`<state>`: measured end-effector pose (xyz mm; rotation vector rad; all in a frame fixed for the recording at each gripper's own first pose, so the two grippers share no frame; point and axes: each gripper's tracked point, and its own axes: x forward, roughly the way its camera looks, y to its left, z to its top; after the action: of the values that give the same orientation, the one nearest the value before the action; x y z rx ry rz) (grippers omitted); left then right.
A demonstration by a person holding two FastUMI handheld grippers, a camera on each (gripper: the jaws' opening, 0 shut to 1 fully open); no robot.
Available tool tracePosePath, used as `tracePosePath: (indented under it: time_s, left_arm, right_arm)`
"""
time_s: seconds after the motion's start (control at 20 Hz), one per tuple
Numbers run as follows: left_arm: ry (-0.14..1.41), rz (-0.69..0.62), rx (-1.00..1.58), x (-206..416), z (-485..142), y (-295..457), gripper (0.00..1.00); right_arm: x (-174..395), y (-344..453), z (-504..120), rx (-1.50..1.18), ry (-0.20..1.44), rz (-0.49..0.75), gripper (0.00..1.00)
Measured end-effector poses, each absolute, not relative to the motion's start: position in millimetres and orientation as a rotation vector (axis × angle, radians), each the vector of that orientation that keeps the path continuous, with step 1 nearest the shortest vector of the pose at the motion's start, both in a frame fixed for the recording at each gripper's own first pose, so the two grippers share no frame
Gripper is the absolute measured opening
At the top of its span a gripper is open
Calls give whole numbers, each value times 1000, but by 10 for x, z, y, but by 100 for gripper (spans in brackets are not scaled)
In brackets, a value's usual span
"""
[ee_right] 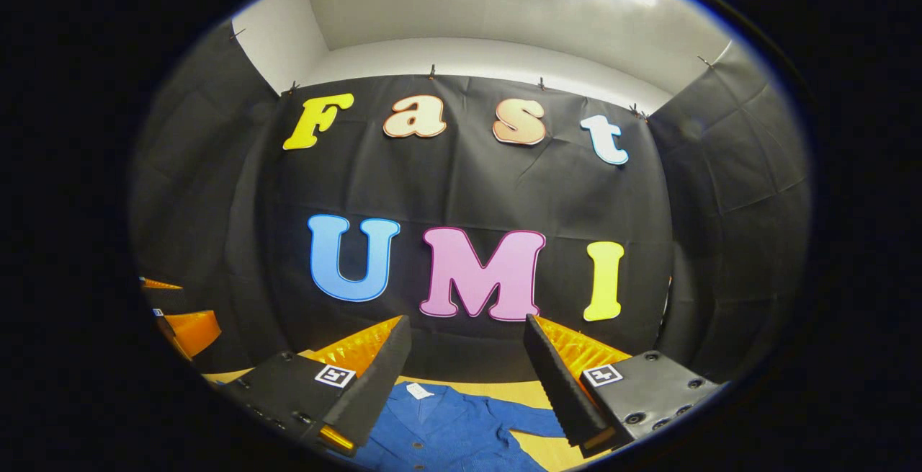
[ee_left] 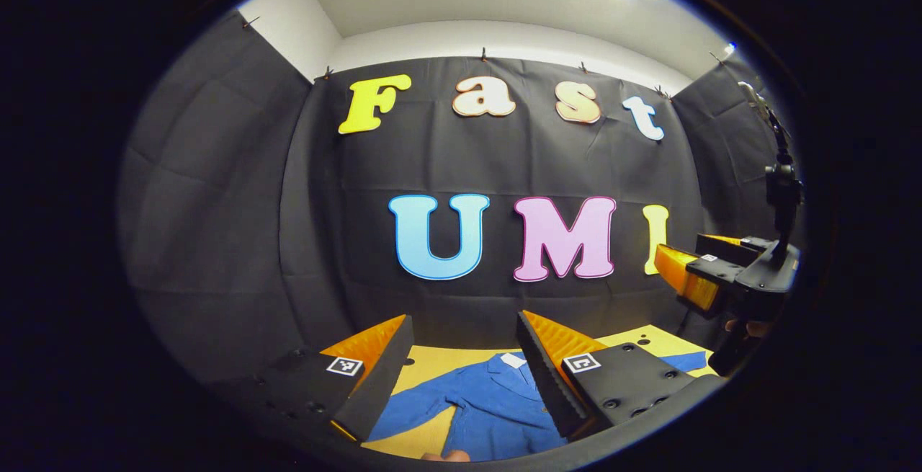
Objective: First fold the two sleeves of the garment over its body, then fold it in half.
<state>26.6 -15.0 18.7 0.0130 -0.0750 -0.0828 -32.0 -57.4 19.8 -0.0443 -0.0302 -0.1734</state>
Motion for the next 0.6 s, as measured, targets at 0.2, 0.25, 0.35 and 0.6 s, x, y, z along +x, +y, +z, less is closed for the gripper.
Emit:
tracePosePath:
  time_s: [0.2,0.25,0.35,0.6]
  left_arm:
    - [-79,-86,16,299,222,-91,83]
    - [-83,-89,12,299,240,-89,83]
    - [-84,-99,4,289,225,-94,83]
    - [-85,-132,-9,286,159,-143,82]
  right_arm:
    - [-395,-599,253,-49,-39,-192,100]
    - [-428,-607,254,-51,-38,-196,99]
    - [-497,-647,259,-47,-30,-213,99]
    - [-647,-795,269,-65,-10,-249,98]
